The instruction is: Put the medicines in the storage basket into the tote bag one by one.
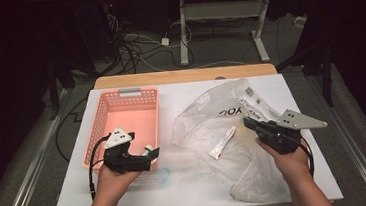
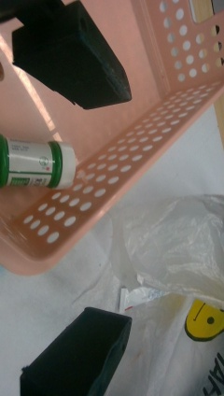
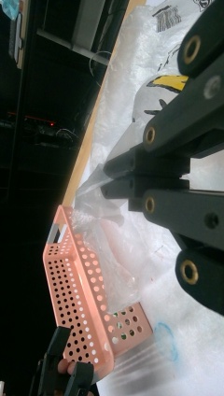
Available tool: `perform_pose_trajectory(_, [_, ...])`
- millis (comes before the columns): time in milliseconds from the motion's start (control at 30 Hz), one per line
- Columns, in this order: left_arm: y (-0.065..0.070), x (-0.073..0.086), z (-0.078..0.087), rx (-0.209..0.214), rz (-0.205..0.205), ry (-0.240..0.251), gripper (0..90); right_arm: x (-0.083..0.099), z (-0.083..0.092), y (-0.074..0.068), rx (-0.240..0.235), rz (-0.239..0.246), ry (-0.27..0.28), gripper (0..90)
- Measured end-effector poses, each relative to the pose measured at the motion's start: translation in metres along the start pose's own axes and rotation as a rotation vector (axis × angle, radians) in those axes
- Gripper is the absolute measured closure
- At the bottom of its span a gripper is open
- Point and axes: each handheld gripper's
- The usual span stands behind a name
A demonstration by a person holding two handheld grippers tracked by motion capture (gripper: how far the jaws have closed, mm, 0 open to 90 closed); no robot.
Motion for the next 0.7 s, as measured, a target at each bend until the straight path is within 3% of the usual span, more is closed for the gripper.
perform_pose_trajectory(433, [-0.028, 0.009, 0.017, -0.049, 0.075, 0.027, 0.0, 0.000, 0.001, 0.001, 0.003, 0.002, 0.001, 90.0])
perform_pose_trajectory(700, [-0.032, 0.010, 0.016, -0.055, 0.086, 0.019, 0.0, 0.000, 0.001, 0.001, 0.002, 0.003, -0.001, 90.0])
Point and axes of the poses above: each handheld gripper's, and its own axes: z roughly backward along the jaws, x roughly out of its underside, y roughly to its right, and after that the axes turned 11 degrees about -y, right-handed
